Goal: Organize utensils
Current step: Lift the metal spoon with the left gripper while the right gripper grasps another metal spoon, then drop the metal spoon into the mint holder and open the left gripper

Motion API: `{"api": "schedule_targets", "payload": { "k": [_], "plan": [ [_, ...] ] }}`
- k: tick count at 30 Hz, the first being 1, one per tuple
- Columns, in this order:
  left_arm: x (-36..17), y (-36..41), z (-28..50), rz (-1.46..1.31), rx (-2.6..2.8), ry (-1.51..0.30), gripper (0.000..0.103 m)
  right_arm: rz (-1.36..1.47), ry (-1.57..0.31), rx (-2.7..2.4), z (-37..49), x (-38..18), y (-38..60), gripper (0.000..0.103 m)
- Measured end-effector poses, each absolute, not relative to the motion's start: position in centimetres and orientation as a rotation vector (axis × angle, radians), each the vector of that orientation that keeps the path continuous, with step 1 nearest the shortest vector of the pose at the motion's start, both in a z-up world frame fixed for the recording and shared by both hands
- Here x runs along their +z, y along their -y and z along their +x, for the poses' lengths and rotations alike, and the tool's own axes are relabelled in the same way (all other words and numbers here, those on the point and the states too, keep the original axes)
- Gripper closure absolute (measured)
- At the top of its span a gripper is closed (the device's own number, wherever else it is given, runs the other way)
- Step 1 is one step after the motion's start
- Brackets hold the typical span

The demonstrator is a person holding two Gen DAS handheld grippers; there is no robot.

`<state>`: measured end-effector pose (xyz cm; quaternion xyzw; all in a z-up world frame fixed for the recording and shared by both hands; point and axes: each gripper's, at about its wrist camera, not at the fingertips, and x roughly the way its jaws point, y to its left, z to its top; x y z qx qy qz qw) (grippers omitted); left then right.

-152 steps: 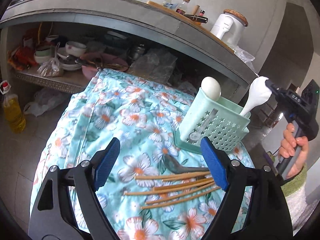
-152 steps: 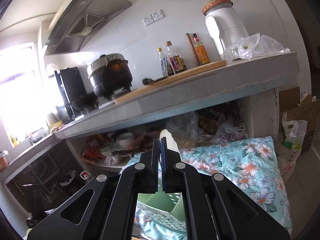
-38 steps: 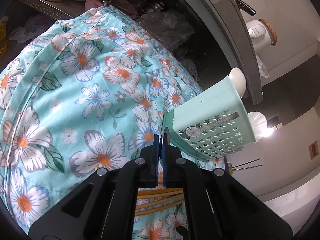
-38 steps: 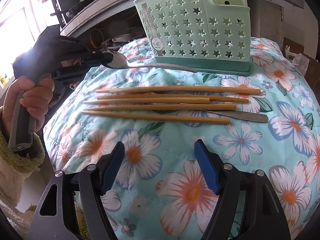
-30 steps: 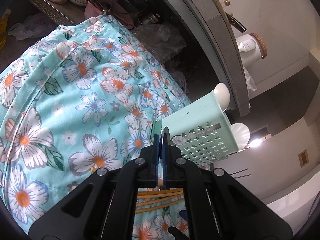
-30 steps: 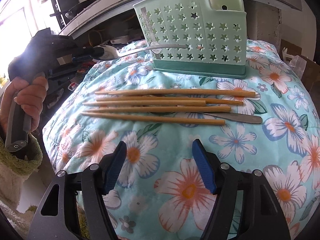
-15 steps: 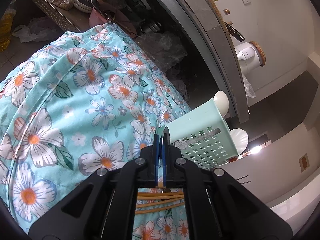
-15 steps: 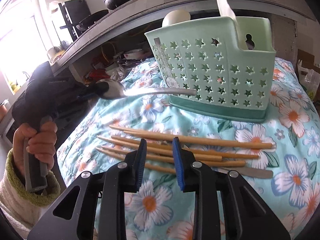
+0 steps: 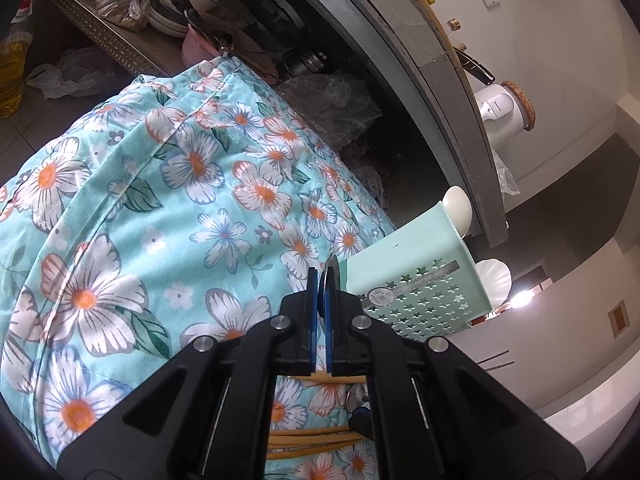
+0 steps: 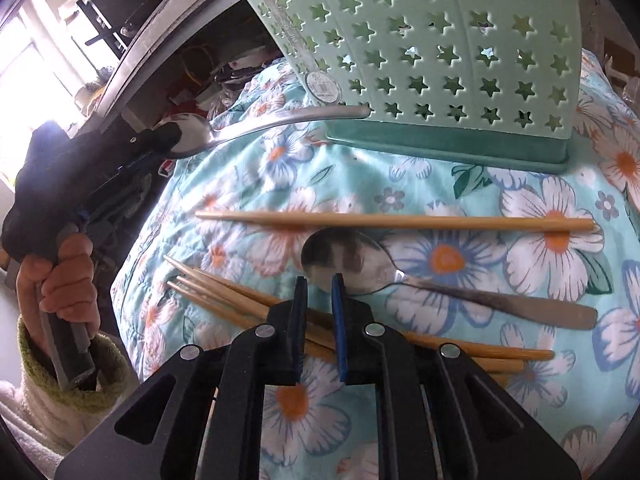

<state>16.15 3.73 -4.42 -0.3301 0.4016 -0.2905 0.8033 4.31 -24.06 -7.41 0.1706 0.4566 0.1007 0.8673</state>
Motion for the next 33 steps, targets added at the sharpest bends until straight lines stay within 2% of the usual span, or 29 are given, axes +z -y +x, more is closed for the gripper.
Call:
{"api": "schedule_targets", "payload": {
  "k": [5,8,10,14,23,25,29,33],
  "plan": [
    [-4.7,-3.9,16.3,-0.716,-0.623,-0.863,0.102,0.187,-0.923,0.177,3.9,-6.3,22.1,0.090],
    [-4.8,-4.0,16.3,-0.720,-0.624,-0.862,0.102,0.003,-0.888,0.115,3.8,-5.9,20.3,0.088],
    [-4.8,-4.1,16.3,-0.724,-0.623,-0.859,0.102,-0.133,-0.865,0.073,3.7,-6.0,18.9,0.082],
    [-4.8,-4.2,16.3,-0.730,-0.624,-0.855,0.102,-0.314,-0.856,0.034,3.7,-6.5,16.7,0.082],
    [-4.8,-4.6,16.2,-0.736,-0.620,-0.849,0.102,-0.469,-0.887,-0.070,5.5,-7.5,14.3,0.082],
    [-4.9,-4.9,16.1,-0.738,-0.616,-0.845,0.102,-0.467,-0.880,-0.079,5.6,-7.8,14.2,0.094],
    [-4.9,-5.4,16.0,-0.743,-0.604,-0.840,0.102,-0.500,-0.831,-0.106,5.4,-8.4,12.8,0.097],
    [-4.5,-5.9,15.9,-0.736,-0.593,-0.829,0.102,-0.445,-0.768,-0.079,3.8,-6.6,12.8,0.098]
  ]
}}
